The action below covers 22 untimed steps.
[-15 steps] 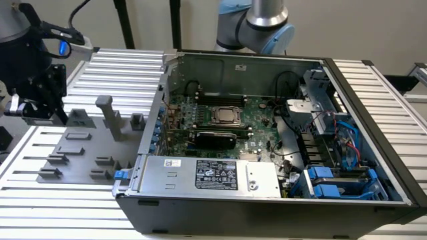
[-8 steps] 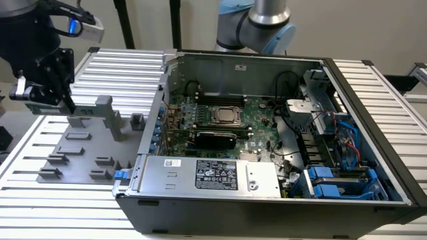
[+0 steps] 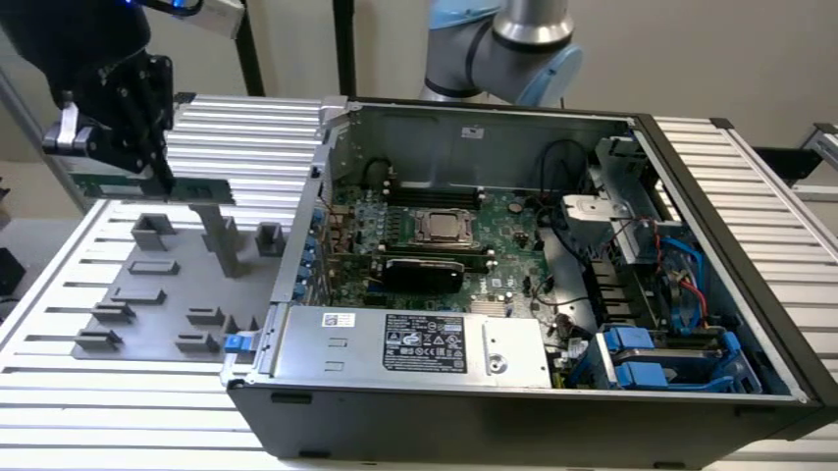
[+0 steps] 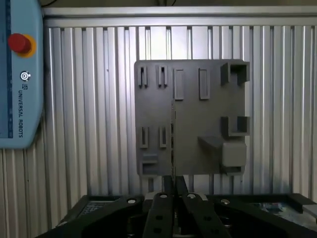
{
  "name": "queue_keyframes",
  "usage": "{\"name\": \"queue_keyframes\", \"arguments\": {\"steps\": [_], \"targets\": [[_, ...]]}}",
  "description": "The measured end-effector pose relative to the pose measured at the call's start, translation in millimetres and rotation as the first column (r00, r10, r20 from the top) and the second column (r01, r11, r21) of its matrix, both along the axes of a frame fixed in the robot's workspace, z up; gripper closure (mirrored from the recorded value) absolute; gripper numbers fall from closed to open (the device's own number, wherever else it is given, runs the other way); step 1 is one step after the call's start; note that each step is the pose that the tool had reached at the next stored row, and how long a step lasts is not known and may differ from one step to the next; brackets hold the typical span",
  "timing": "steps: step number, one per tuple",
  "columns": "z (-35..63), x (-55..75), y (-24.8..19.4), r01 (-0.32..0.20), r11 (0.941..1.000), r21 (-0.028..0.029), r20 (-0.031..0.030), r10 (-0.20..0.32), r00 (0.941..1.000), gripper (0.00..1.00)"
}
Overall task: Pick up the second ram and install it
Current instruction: 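Pick up the second ram and move it above second insertion slot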
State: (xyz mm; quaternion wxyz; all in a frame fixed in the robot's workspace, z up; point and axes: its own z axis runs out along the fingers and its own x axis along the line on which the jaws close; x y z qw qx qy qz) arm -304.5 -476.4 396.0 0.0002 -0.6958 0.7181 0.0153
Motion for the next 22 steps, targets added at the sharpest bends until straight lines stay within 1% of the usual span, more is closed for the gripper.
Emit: {"name": "queue_keyframes", "arguments": {"steps": [3,5,8,14,18,22], "targets": [[8.6,13.4,0.2,0.0,1.0,0.0001,-0.0004,0.0,1.0,1.0],[11.7,22.9,0.4,0.0,1.0,0.0002,-0.0006,0.0,1.0,1.0],[13.8,36.5,0.7,0.0,1.0,0.001,-0.0006,0.0,1.0,1.0],[14.5,63.6,1.6,0.0,1.0,0.0039,-0.0005,0.0,1.0,1.0],[14.6,81.8,2.3,0.0,1.0,0.0088,-0.0006,0.0,1.0,1.0],[14.6,100.0,3.2,0.0,0.9998,0.0177,-0.0008,0.0,1.0,1.0]]}}
